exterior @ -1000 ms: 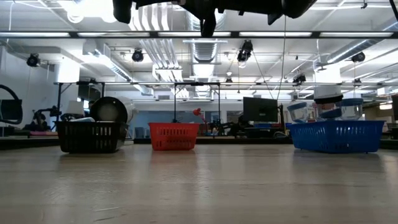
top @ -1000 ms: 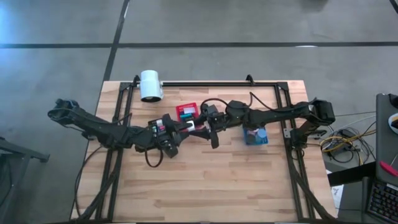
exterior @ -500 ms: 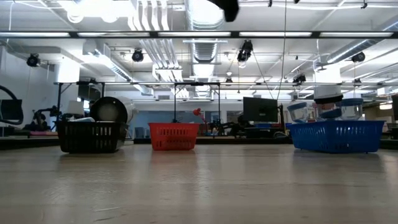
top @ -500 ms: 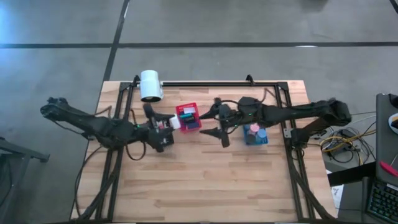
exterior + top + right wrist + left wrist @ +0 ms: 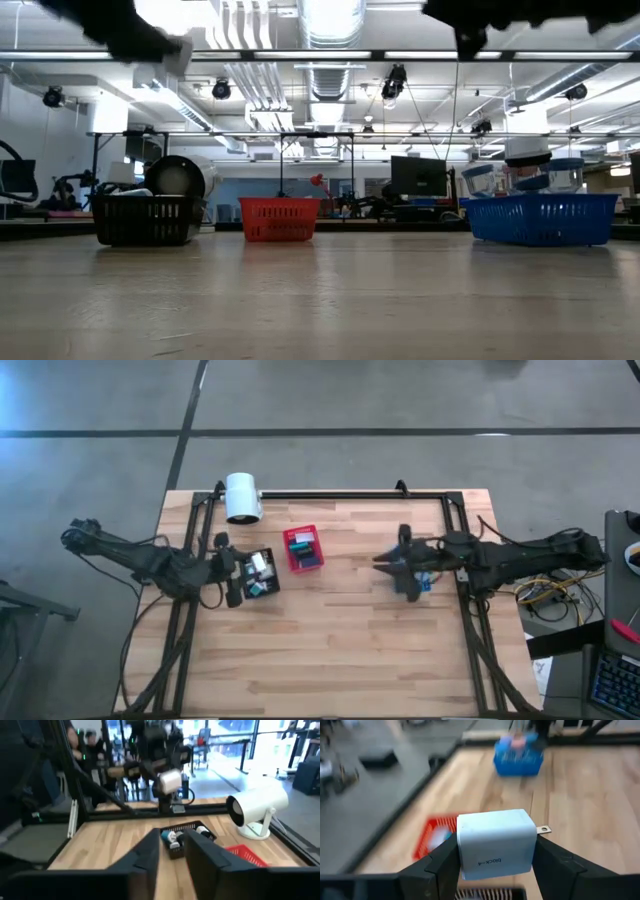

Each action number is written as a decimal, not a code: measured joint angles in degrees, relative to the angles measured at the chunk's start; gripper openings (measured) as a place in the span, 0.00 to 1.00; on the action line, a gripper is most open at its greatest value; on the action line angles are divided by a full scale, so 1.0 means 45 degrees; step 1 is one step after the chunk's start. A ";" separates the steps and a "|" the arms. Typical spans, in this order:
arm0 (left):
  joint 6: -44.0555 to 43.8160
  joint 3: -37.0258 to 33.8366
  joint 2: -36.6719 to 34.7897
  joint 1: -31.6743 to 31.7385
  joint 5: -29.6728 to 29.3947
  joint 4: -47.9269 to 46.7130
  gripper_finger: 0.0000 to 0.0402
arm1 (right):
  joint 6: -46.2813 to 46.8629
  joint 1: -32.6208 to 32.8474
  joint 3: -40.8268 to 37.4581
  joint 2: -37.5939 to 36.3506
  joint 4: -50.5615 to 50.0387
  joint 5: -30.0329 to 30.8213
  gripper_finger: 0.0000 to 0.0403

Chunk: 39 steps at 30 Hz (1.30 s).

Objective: Pick & Place Office items
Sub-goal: Put the white charger adapter into the black bin

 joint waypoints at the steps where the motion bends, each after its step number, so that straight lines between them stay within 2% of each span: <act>1: -0.0497 -0.0383 -0.0026 0.0025 0.0040 -0.0008 0.51 | 0.0237 0.0011 -0.0640 -0.0410 0.0505 0.0015 0.15; 4: -0.1615 -0.1484 0.0031 0.0108 0.0085 0.0109 0.51 | 0.0643 0.0194 -0.2494 -0.1128 0.3154 0.0081 0.04; 8: -0.2775 -0.2563 0.0194 0.0377 0.0295 0.0253 0.51 | 0.0346 0.0348 -0.4494 -0.1378 0.6376 0.0137 0.03; 11: -0.3451 -0.3064 0.0240 0.0592 0.0786 0.0221 0.51 | 0.0588 0.0350 -0.5303 -0.1275 0.7574 0.0420 0.03; 19: -0.4003 -0.3212 0.0590 0.1547 0.2243 -0.0022 0.51 | -0.0154 0.0604 -0.5692 -0.0994 0.7514 0.0672 0.03; 25: -0.4077 -0.3174 0.1495 0.2587 0.2967 -0.0089 0.51 | -0.0145 0.0602 -0.5760 -0.1027 0.7494 0.0693 0.03; 33: -0.3993 -0.3140 0.2941 0.3219 0.3194 -0.0067 0.51 | -0.0172 0.0602 -0.5775 -0.1024 0.7504 0.0701 0.03; 39: -0.3488 -0.3121 0.3397 0.3363 0.3490 0.0068 0.53 | -0.0185 0.0602 -0.5775 -0.1028 0.7519 0.0701 0.03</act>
